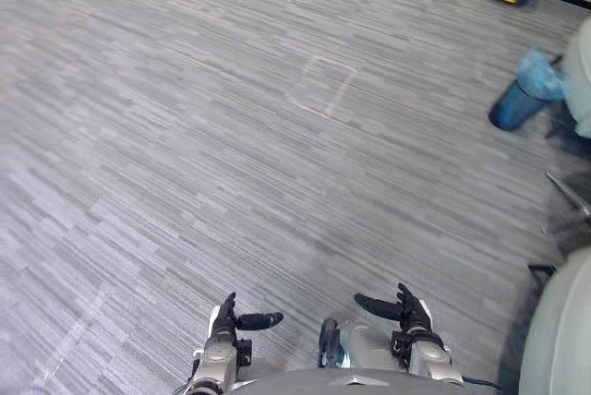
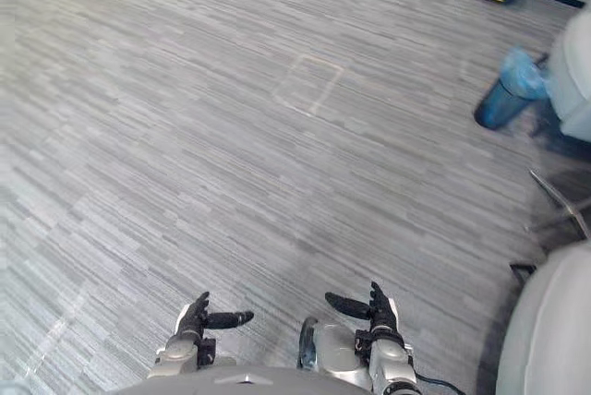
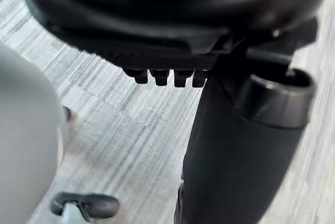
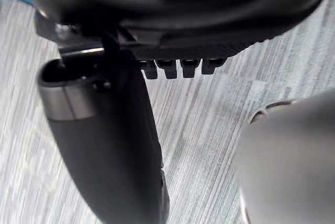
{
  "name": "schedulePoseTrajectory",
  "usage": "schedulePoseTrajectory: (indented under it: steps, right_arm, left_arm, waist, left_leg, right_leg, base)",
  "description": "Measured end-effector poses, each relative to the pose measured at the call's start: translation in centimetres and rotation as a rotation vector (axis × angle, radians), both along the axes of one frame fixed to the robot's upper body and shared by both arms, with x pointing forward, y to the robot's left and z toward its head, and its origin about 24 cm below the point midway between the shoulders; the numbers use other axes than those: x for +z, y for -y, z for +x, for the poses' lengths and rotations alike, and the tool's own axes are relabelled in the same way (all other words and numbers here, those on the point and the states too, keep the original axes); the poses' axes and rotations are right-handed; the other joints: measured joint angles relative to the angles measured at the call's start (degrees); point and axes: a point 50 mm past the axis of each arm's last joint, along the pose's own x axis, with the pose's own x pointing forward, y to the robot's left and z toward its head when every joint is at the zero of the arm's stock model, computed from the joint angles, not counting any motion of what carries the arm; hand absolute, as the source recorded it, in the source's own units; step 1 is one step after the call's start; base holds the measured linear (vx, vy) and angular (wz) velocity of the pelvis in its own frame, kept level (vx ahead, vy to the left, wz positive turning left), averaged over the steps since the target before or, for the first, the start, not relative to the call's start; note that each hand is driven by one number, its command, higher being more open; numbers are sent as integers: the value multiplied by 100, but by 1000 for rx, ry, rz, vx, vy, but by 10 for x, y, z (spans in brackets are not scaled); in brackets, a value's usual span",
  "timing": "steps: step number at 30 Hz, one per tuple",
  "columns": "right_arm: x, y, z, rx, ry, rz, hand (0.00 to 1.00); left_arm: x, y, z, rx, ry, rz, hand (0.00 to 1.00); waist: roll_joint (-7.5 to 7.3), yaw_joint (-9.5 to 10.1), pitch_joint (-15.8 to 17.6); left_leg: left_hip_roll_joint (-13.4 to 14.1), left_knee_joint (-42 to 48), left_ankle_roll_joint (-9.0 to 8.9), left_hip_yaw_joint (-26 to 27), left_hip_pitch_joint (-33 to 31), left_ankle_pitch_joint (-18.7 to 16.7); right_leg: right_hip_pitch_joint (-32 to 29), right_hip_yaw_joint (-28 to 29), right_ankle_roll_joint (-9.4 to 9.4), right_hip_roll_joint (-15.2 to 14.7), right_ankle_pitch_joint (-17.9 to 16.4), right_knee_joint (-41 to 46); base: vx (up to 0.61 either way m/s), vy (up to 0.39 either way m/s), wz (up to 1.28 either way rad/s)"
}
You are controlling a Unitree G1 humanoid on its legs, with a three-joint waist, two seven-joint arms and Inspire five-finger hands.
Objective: Organize the slippers on the shoe rack
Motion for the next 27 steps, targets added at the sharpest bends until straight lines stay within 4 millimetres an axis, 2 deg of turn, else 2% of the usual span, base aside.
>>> schedulePoseTrajectory:
  steps: [1,3,4,6,7,8,9,10,11,12,13,14,15,16,17,19,20,21,22,23,24,25,26,27]
  right_arm:
    - [-1,-1,-3,-3,-7,1,100]
    - [-2,-1,-5,-12,-11,1,100]
    - [-2,-2,-5,-16,-13,1,100]
    - [-2,-5,-3,-25,-12,9,100]
    - [-2,-6,-3,-29,-12,11,100]
    - [-4,-10,-6,-33,-26,22,100]
    - [-5,-18,-6,-32,-34,41,100]
    - [-7,-26,-5,-27,-43,63,100]
    - [-8,-33,-4,-25,-47,86,100]
    - [-8,-40,-2,-21,-47,101,100]
    - [-12,-32,-13,-38,-81,85,100]
    - [-14,-26,-17,-34,-92,69,100]
    - [-14,-27,-15,-32,-92,69,100]
    - [-14,-27,-15,-36,-94,70,100]
    - [-14,-20,-14,-49,-99,60,100]
    - [-13,-14,-14,-61,-93,48,100]
    - [-10,-5,-12,-74,-71,28,100]
    - [-9,-1,-10,-78,-58,18,100]
    - [-6,4,-6,-82,-35,4,100]
    - [-4,6,-3,-84,-23,1,100]
    - [-1,7,3,-85,3,0,100]
    - [0,7,5,-86,10,2,100]
    - [1,8,8,-93,13,4,100]
    - [2,9,13,-92,17,0,100]
  left_arm:
    - [2,-2,2,12,14,8,100]
    - [5,-3,5,21,36,23,100]
    - [6,-2,8,21,51,21,100]
    - [11,2,15,25,94,17,100]
    - [12,3,17,26,106,14,100]
    - [15,3,21,26,125,16,100]
    - [15,1,22,24,122,21,100]
    - [14,-1,24,22,116,27,100]
    - [16,-7,25,46,121,31,100]
    - [18,-20,25,68,130,55,100]
    - [16,-19,23,51,114,61,100]
    - [13,-17,17,42,93,62,100]
    - [11,-23,11,25,68,82,100]
    - [9,-24,9,17,53,87,100]
    - [5,-28,5,10,0,100,100]
    - [2,-27,-1,-1,-33,102,100]
    - [-1,-23,-6,-19,-51,99,100]
    - [-1,-21,-6,-33,-56,99,100]
    - [-2,-17,-5,-59,-59,96,100]
    - [-2,-15,-3,-71,-58,96,100]
    - [-1,-11,1,-91,-49,90,100]
    - [-1,-11,2,-97,-47,89,100]
    - [-3,-5,1,-106,-61,74,100]
    - [-4,1,2,-108,-58,50,100]
  waist:
    - [12,109,-25]
    - [1,204,-78]
    - [4,255,-78]
    - [-6,353,-70]
    - [-11,407,-69]
    - [-153,556,-83]
    - [-298,513,-183]
    - [-388,464,-144]
    - [-405,543,-114]
    - [-362,646,-84]
    - [-528,526,-253]
    - [-439,586,-309]
    - [-613,542,-342]
    - [-716,515,-332]
    - [-713,365,-233]
    - [-636,336,-150]
    - [-475,230,-67]
    - [-397,199,-47]
    - [-296,139,-18]
    - [-275,114,-13]
    - [-258,72,-8]
    - [-268,51,-11]
    - [-154,-62,23]
    - [-17,62,35]
  left_leg:
    - [266,729,72,323,-368,-43]
    - [411,400,390,974,-769,-224]
    - [395,-33,461,1263,-912,-261]
    - [136,-1255,517,1488,-1332,-167]
    - [21,-1644,584,1474,-1443,51]
    - [-338,-1951,791,1312,-1433,661]
    - [-507,-2073,867,1324,-1400,661]
    - [-507,-1977,1008,1335,-1393,586]
    - [-330,-1472,1219,1334,-1498,458]
    - [-216,-414,1347,1302,-1869,126]
    - [-692,-1115,1420,1304,-1707,141]
    - [-734,-1287,1488,1397,-1454,-173]
    - [-964,-1417,1388,1367,-1228,-351]
    - [-1099,-1527,1409,1344,-1079,-438]
    - [-1286,-1670,1418,1092,-638,-726]
    - [-1345,-2017,1339,983,-70,-789]
    - [-1317,-2625,1243,816,658,-761]
    - [-1266,-2844,1195,759,899,-731]
    - [-1173,-3149,1131,696,1269,-693]
    - [-1131,-3246,1120,688,1382,-687]
    - [-1042,-3500,1114,672,1686,-686]
    - [-1021,-3596,1084,683,1805,-686]
    - [-808,-3804,771,658,2174,-623]
    - [-698,-3898,673,709,2268,-383]
  right_leg:
    - [440,-35,1,123,0,-319]
    - [982,-84,53,181,16,-815]
    - [1169,-85,100,180,30,-1001]
    - [1467,-107,255,131,17,-1336]
    - [1530,-106,313,99,-8,-1397]
    - [1682,-16,466,-69,-56,-1526]
    - [1664,-4,531,-227,-28,-1571]
    - [1675,125,730,-293,221,-1586]
    - [1781,331,756,-219,471,-1614]
    - [1909,672,753,-153,610,-1347]
    - [1887,681,986,-369,441,-730]
    - [1693,719,1030,-402,370,17]
    - [1316,718,1026,-689,410,1175]
    - [1013,752,1057,-873,645,1889]
    - [105,761,922,-1138,902,3786]
    - [-307,675,772,-1196,522,4262]
    - [-775,428,577,-1136,169,4081]
    - [-957,345,425,-1079,19,3829]
    - [-1335,199,295,-957,-155,3135]
    - [-1512,147,293,-923,-149,2763]
    - [-1957,43,395,-884,149,1352]
    - [-2029,7,358,-871,533,891]
    - [-1801,-191,36,-689,1453,453]
    - [-1747,-196,-56,-587,1345,651]
  base:
    - [275,-100,8]
    - [405,-105,9]
    - [422,-35,8]
    - [533,52,6]
    - [581,113,-16]
    - [555,103,-4]
    - [577,114,12]
    - [462,107,22]
    - [452,162,-13]
    - [665,289,6]
    - [661,323,6]
    - [685,316,48]
    - [475,181,25]
    - [714,157,79]
    - [581,86,65]
    - [687,42,53]
    - [670,-8,46]
    - [681,-56,60]
    - [544,-81,45]
    - [688,-141,64]
    - [720,-197,54]
    - [922,-257,81]
    - [797,-226,42]
    - [934,-264,28]
